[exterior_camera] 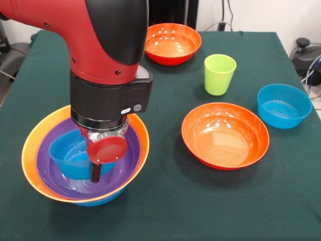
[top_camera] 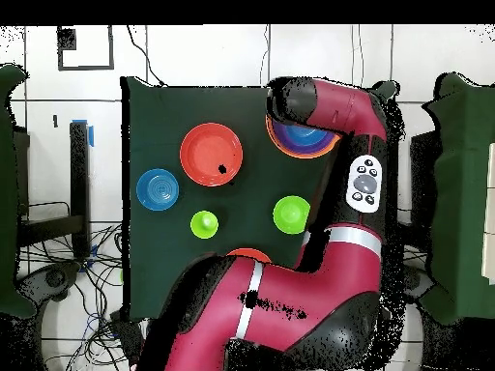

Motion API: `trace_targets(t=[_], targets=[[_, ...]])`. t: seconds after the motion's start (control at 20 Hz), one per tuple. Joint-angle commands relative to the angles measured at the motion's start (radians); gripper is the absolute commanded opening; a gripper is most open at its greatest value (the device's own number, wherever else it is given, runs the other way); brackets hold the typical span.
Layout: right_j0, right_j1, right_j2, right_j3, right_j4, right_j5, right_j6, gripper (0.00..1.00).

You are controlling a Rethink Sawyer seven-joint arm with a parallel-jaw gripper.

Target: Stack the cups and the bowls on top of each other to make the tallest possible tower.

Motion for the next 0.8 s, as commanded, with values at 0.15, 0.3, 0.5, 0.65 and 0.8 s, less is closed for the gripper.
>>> trace_targets(t=[0.15,0.3,0.5,0.65,0.8], targets=[[0.014,-0.002,0.104,0.03,-0.042,0.076,-0.216,0.0],[0.022,0.001,0.088,0.021,-0.061,0.056,-0.221,1.0],[0.022,0.004,0.087,0.012,-0.058,0.08,-0.218,1.0],[0.015,0.003,0.096,0.014,-0.04,0.086,-0.198,1.0],[0.013,-0.01,0.093,0.014,-0.038,0.093,-0.199,1.0]])
